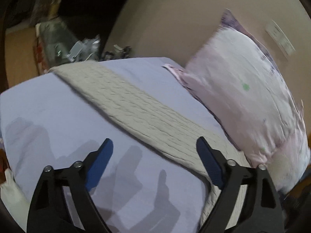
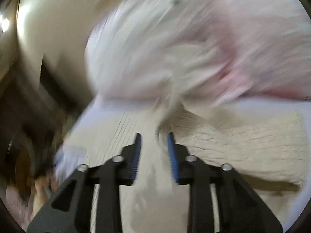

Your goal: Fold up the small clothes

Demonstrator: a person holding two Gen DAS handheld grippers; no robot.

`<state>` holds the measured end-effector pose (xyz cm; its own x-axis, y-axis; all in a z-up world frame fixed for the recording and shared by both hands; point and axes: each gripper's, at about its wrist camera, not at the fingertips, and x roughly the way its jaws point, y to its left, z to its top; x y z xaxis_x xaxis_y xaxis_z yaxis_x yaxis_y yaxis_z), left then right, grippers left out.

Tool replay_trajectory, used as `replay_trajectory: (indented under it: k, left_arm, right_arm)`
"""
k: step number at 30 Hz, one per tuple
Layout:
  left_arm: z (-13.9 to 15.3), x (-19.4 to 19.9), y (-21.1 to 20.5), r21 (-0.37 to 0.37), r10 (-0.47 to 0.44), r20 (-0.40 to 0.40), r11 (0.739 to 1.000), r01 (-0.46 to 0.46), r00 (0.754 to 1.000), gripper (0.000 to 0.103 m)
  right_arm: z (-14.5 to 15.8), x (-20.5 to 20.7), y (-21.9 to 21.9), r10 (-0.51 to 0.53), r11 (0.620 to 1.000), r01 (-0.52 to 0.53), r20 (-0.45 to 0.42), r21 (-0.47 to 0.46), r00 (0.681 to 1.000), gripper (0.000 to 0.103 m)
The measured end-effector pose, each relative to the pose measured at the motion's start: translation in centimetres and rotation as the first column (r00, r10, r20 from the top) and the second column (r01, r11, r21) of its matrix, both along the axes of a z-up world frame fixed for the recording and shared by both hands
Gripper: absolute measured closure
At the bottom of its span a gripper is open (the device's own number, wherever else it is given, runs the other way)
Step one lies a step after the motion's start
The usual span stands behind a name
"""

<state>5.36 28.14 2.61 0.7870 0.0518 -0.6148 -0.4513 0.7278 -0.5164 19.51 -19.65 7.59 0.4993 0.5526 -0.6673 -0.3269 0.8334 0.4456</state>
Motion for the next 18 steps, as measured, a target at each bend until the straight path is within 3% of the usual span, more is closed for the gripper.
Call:
replay_trajectory:
  k: [1, 3, 5, 11, 15, 16, 18]
  left_arm:
    - [-0.5, -0.1, 0.9, -0.036, 0.021, -0.004, 0.999, -0.021, 1.0, 0.023]
    - [-1.1, -0.3, 2.3, -0.087, 0.051, -0.012, 0.995, -0.052, 0.999, 0.026]
    - [-2.0, -0.6, 4.3, -0.146, 0.102, -0.02, 0.984, -0.104, 0.995, 0.032]
    - [-3.1, -0.8, 9.2, -0.323, 0.229, 0.014, 0.922, -0.212, 0.973, 0.048]
    - [-3.9, -0.1, 11.7, -0.373, 0.275, 0.002, 0.892, -0.255, 0.961, 0.075]
    - [-4.1, 0.2, 12.0, -0.373, 0.273, -0.004, 0.892, -0.254, 0.962, 0.085]
    - [-4.0, 0.8, 12.1, -0.362, 0.258, -0.028, 0.898, -0.251, 0.966, 0.094]
  right_arm:
    - [-0.8, 0.1, 1.1, 0.02, 1.0, -0.02, -0.023, 0.001, 1.0, 0.069]
    - [-1.5, 0.3, 0.6, -0.005, 0.998, 0.007, -0.035, 0.055, 0.999, 0.045]
    - [-1.4, -0.3, -1.3, -0.066, 0.995, 0.068, -0.032, 0.076, 0.997, 0.036]
    - [-2.0, -1.8, -9.6, -0.265, 0.962, 0.268, -0.046, 0.062, 0.963, 0.031]
    - [-2.7, -4.2, -13.5, -0.348, 0.933, 0.352, -0.06, 0.071, 0.936, 0.028]
    - [-2.9, -4.9, -14.3, -0.361, 0.928, 0.365, -0.06, 0.078, 0.931, 0.027]
    - [-3.1, -5.8, -15.7, -0.381, 0.919, 0.385, -0.061, 0.09, 0.923, 0.026]
